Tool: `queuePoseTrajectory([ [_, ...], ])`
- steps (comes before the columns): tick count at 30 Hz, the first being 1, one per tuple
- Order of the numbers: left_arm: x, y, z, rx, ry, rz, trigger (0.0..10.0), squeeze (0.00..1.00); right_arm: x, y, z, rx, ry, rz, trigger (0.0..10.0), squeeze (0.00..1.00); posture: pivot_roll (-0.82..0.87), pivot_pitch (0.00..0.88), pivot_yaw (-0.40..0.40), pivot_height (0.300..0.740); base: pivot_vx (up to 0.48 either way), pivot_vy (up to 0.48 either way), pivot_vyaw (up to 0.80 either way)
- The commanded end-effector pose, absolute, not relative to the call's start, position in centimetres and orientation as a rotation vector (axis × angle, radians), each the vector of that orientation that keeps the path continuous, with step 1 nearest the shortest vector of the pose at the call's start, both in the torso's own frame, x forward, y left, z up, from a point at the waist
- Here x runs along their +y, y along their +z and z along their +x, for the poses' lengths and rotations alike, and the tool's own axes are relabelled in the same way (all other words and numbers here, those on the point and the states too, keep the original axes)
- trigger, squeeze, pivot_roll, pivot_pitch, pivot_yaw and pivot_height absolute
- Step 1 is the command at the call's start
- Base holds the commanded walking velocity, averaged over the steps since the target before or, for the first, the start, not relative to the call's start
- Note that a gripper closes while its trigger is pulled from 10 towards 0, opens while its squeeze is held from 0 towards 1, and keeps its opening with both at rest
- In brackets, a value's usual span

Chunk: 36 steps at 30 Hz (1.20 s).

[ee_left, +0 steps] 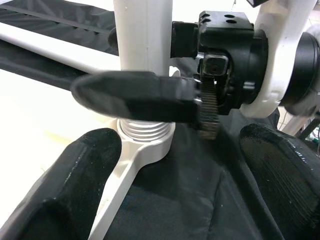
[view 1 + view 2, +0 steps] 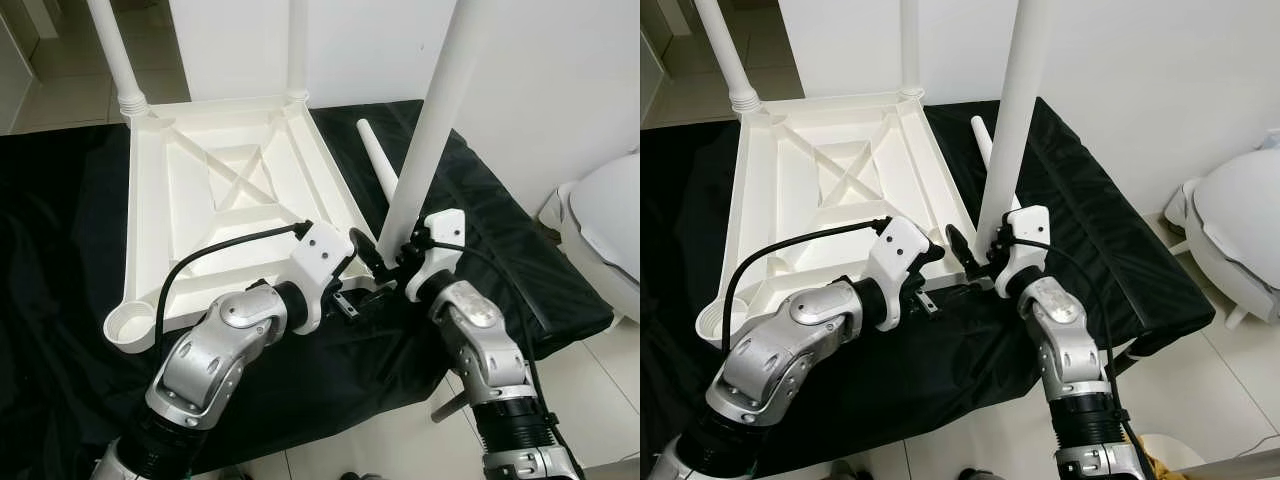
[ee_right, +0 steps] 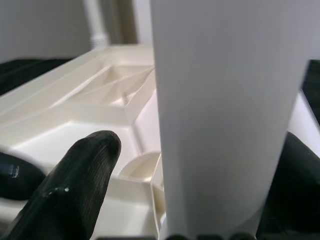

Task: Building children table

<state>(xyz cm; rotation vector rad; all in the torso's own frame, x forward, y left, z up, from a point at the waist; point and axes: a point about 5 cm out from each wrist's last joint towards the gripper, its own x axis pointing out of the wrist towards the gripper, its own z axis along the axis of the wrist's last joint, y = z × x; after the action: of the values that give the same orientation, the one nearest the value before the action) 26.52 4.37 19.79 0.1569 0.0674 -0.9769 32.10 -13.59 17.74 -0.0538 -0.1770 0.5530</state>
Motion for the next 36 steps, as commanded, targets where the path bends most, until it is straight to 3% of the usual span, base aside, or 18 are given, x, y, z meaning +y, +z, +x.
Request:
queuePoseTrajectory([
  [1, 4.4, 19.9, 26.4, 0.067, -0.983, 0.16, 10.0, 0.0, -14.4, 17.2, 32.2, -0.158, 0.608, -0.071, 10.0, 0.0, -0.02, 0.082, -0.015, 0.74, 0.0, 0.0, 0.0],
  [12, 4.6, 19.9, 26.5, 0.07, -0.983, 0.164, 10.0, 0.0, -16.3, 16.8, 32.8, -0.113, 0.717, -0.127, 10.0, 0.0, -0.02, 0.089, -0.008, 0.74, 0.0, 0.0, 0.0],
  [13, 4.6, 19.9, 26.5, 0.071, -0.982, 0.164, 10.0, 0.0, -16.4, 16.8, 32.8, -0.115, 0.723, -0.129, 4.7, 0.0, -0.02, 0.089, -0.008, 0.74, 0.0, 0.0, 0.0],
  [14, 4.6, 19.9, 26.5, 0.071, -0.982, 0.164, 10.0, 0.0, -16.4, 16.8, 32.8, -0.115, 0.723, -0.129, 4.7, 0.0, -0.02, 0.089, -0.008, 0.74, 0.0, 0.0, 0.0],
  [15, 4.6, 19.9, 26.4, 0.071, -0.981, 0.164, 10.0, 0.0, -16.4, 16.9, 32.9, -0.12, 0.727, -0.127, 2.8, 0.0, -0.02, 0.092, -0.008, 0.74, 0.0, 0.0, 0.0],
  [16, 4.6, 19.9, 26.4, 0.071, -0.981, 0.163, 10.0, 0.0, -16.5, 16.9, 32.9, -0.123, 0.732, -0.125, 0.0, 0.0, -0.02, 0.093, -0.008, 0.74, 0.0, 0.0, 0.0],
  [31, 4.6, 19.8, 26.3, 0.079, -0.983, 0.159, 10.0, 0.0, -16.5, 16.7, 32.7, -0.147, 0.725, -0.083, 0.0, 0.0, -0.02, 0.102, -0.005, 0.74, 0.0, 0.0, 0.0],
  [32, 4.6, 19.8, 26.3, 0.079, -0.983, 0.159, 10.0, 0.0, -16.5, 16.6, 32.7, -0.147, 0.706, -0.075, 10.0, 0.0, -0.02, 0.103, -0.006, 0.74, 0.0, 0.0, 0.0],
  [36, 4.6, 19.8, 26.3, 0.081, -0.981, 0.16, 10.0, 0.0, -15.9, 16.7, 32.6, -0.153, 0.663, -0.045, 10.0, 0.0, -0.02, 0.103, -0.008, 0.74, 0.0, 0.0, 0.0],
])
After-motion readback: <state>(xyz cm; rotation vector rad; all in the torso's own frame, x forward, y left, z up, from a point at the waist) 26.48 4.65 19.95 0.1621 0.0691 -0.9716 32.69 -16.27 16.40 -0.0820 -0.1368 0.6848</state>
